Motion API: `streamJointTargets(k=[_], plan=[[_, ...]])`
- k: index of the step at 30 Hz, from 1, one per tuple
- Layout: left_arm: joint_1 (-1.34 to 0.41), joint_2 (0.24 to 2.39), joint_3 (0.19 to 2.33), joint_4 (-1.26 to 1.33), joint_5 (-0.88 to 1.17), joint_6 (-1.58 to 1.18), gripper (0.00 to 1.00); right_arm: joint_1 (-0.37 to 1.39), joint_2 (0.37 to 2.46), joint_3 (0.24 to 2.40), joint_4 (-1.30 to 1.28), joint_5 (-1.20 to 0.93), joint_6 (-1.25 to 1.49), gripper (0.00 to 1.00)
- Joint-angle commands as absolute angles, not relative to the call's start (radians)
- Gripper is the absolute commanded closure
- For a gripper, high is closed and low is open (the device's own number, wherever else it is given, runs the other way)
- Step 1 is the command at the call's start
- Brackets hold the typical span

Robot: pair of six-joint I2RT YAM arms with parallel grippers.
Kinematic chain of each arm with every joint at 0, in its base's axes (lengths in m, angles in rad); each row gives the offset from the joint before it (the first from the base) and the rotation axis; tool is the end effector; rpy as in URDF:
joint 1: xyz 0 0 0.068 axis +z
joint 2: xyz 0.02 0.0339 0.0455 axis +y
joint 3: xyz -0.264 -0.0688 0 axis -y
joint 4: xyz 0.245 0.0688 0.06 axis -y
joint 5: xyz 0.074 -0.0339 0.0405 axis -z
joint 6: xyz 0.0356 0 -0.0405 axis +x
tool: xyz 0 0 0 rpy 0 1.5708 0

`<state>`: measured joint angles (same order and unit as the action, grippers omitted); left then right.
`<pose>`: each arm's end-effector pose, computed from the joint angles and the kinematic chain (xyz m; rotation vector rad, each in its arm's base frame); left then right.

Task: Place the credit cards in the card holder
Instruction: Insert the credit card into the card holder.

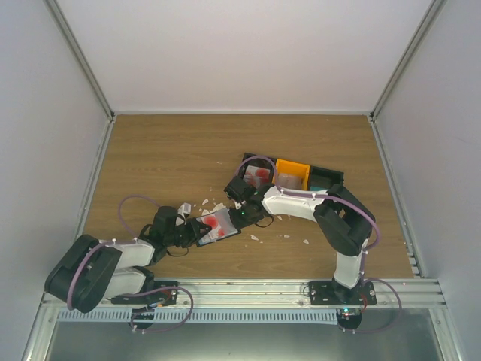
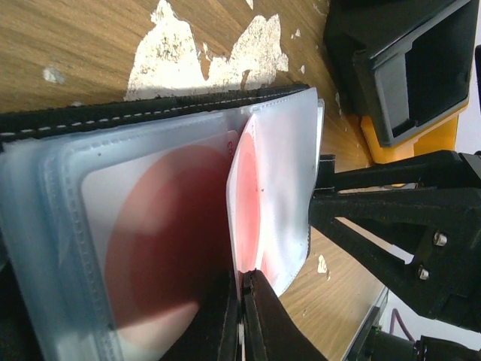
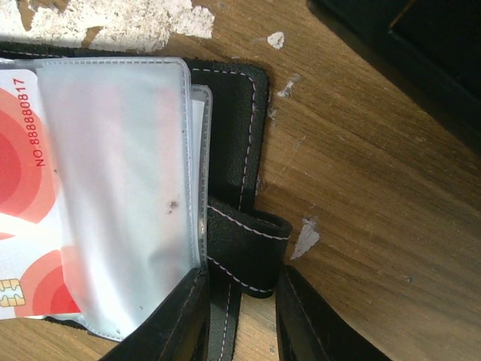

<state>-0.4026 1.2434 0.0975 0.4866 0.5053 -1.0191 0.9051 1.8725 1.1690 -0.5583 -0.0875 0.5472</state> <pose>0.1532 -0.0840 0.1006 -0.4500 2.4400 -1.2688 0.2183 0.2830 0.1486 -0.5433 2.8911 0.4005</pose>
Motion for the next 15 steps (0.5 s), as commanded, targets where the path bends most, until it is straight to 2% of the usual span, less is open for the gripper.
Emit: streamJointTargets(k=[1,5,11,15], plan=[[-0.399,1.272,0.094,0.495,0.510,-0.991,0.95,0.927,1.930,1.157,-0.584,-0.126,0.549,0.75],[-0.398,1.297,0.098,0.489,0.518,-1.010,0.94,0.927,1.930,1.160,-0.583,-0.129,0.550,0.78],[-0.399,1.304,0.080,0.454,0.498,-1.085,1.00,0.927,1.933,1.160,-0.584,-0.127,0.556,0.80],[-0.400,1.329,0.083,0.474,0.518,-1.085,0.99,0.927,1.933,1.161,-0.582,-0.130,0.554,0.80]])
